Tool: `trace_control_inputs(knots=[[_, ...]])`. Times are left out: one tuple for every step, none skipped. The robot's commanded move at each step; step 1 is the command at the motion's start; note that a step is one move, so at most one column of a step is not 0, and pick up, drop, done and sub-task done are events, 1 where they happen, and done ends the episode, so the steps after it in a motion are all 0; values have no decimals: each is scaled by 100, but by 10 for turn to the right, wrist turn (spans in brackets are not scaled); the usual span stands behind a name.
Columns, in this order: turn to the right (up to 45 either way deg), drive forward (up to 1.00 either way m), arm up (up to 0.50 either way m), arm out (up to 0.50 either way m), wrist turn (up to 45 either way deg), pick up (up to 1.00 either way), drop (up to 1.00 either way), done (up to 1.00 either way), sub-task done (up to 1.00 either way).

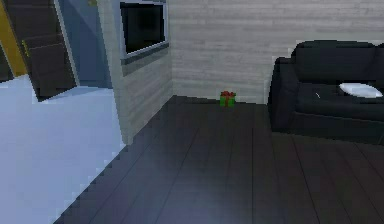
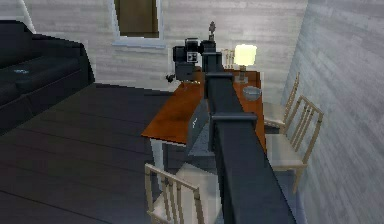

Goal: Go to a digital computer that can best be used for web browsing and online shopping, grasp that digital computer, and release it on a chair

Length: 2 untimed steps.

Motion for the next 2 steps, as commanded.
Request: trace_control_inputs(knots=[[0,0,-12,0,0,0,0,0,0],[0,0,-32,0,0,0,0,0,0]])
